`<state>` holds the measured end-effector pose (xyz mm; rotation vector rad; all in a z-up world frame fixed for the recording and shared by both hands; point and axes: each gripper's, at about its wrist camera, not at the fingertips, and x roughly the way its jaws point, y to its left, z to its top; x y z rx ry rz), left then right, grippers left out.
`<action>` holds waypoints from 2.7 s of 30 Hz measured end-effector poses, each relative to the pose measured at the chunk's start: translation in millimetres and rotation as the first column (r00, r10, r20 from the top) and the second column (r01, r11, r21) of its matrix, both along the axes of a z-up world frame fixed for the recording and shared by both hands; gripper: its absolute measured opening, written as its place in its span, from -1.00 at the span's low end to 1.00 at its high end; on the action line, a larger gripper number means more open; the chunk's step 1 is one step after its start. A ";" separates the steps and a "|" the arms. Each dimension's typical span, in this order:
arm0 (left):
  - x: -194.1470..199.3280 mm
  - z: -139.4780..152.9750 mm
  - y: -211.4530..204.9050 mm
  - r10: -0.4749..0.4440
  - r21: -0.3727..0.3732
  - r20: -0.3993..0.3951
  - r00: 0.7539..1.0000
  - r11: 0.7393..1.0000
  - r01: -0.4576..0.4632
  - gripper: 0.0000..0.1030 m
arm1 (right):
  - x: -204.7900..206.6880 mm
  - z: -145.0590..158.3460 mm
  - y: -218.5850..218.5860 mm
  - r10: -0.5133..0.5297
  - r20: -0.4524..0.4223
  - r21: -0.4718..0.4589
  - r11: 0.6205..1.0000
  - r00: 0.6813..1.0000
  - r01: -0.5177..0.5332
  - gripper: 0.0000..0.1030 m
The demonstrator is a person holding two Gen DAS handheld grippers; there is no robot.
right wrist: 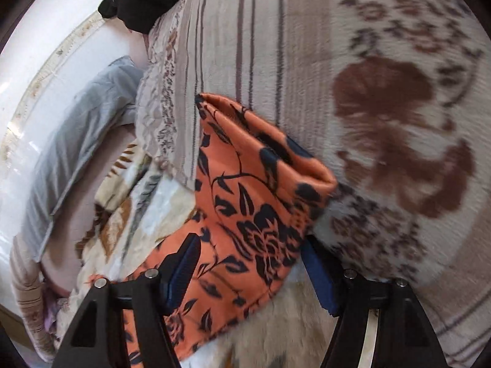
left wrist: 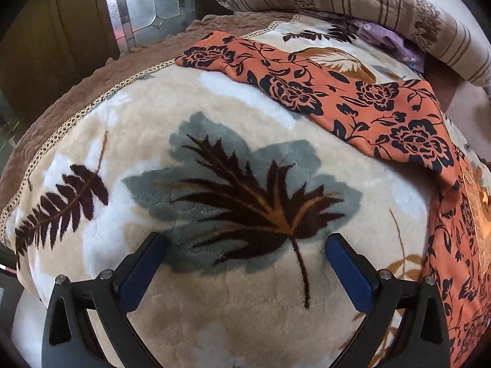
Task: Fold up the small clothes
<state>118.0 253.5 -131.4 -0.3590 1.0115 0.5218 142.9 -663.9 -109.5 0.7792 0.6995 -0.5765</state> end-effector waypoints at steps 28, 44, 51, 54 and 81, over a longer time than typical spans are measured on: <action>-18.2 12.9 20.3 0.038 -0.185 0.119 0.992 0.983 -0.016 1.00 | 84.3 181.6 415.6 0.726 0.211 -0.348 0.681 0.654 -0.644 -0.89; -19.2 14.3 22.8 0.021 -0.205 0.123 0.992 0.979 0.004 1.00 | 119.0 9.7 526.9 0.855 0.027 -0.016 0.519 0.518 -0.855 0.89; -18.9 13.5 21.2 0.011 -0.192 0.118 0.993 0.981 0.012 1.00 | 132.4 9.2 514.0 0.801 0.160 0.119 0.564 0.576 -0.817 0.89; -18.3 13.2 21.1 0.009 -0.190 0.117 0.993 0.982 0.014 1.00 | 138.9 -0.6 539.9 0.801 0.240 0.198 0.513 0.549 -0.835 0.89; -9.8 9.2 11.4 0.000 -0.098 0.065 0.998 0.995 0.006 1.00 | 127.4 -33.2 221.2 0.434 0.066 0.207 0.875 0.898 -0.438 0.89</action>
